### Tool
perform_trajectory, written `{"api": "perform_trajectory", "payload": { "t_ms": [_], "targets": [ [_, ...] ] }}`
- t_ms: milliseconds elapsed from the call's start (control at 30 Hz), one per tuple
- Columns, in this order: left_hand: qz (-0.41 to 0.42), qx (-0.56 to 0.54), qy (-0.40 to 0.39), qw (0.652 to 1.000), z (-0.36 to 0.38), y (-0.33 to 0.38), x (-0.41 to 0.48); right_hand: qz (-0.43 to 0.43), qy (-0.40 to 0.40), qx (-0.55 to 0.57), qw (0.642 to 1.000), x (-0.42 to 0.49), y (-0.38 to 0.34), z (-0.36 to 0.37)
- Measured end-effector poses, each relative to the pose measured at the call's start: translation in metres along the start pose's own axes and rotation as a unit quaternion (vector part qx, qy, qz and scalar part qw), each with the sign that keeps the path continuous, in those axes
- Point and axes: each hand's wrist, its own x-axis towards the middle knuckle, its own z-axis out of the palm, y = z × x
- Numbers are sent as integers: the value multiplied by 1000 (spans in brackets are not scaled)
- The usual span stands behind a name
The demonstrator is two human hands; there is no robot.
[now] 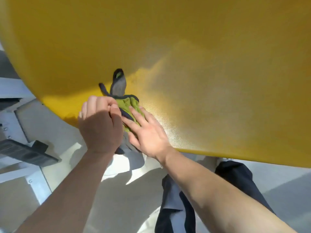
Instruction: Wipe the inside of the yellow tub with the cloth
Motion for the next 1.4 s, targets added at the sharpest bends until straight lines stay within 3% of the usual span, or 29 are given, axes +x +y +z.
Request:
{"api": "perform_trajectory", "payload": {
  "t_ms": [100,167,300,367,467,533,633,733,833,933,1033,1100,1133,1167,1200,1267,1333,1367,1400],
  "targets": [
    [-2,-17,-30,999,27,25,-14,24,-79,-132,988,-89,92,-33],
    [-12,-38,-70,997,47,62,-26,84,-88,-214,969,-143,155,-80],
    [-1,-150,-147,978,68,166,-52,320,0,-344,883,-208,241,-194],
    [16,-193,-222,956,74,208,-62,384,43,-367,846,-216,250,-222],
    [20,-198,-383,902,87,237,-71,424,87,-308,847,-203,226,-199],
    [14,-186,-425,886,94,236,-73,406,96,-244,875,-192,195,-156],
    [-3,-158,-411,898,94,222,-71,311,41,-189,930,-174,160,-104],
    [-2,-124,-407,905,93,220,-68,195,-23,-211,958,-173,176,-110],
    [-2,-119,-417,901,98,251,-65,137,-27,-310,940,-186,229,-171],
    [3,-145,-423,894,109,302,-63,221,62,-425,876,-190,284,-272],
    [-53,-222,-426,876,115,346,-55,264,152,-421,855,-182,302,-318],
    [-88,-261,-423,863,112,361,-45,193,90,-417,884,-176,300,-299],
    [-78,-257,-417,869,109,363,-39,115,5,-413,903,-177,301,-286],
    [-51,-236,-404,882,106,362,-32,33,-91,-423,901,-177,306,-284],
    [-16,-205,-386,899,104,358,-26,-35,-135,-444,885,-169,315,-296],
    [36,-159,-346,924,104,346,-14,-50,-48,-471,880,-139,330,-339],
    [38,-140,-330,933,111,336,-3,56,124,-462,876,-109,338,-378],
    [25,-134,-326,935,115,332,2,101,181,-461,863,-96,339,-380],
    [9,-128,-326,937,119,328,7,102,184,-472,856,-84,338,-370]
  ]
}}
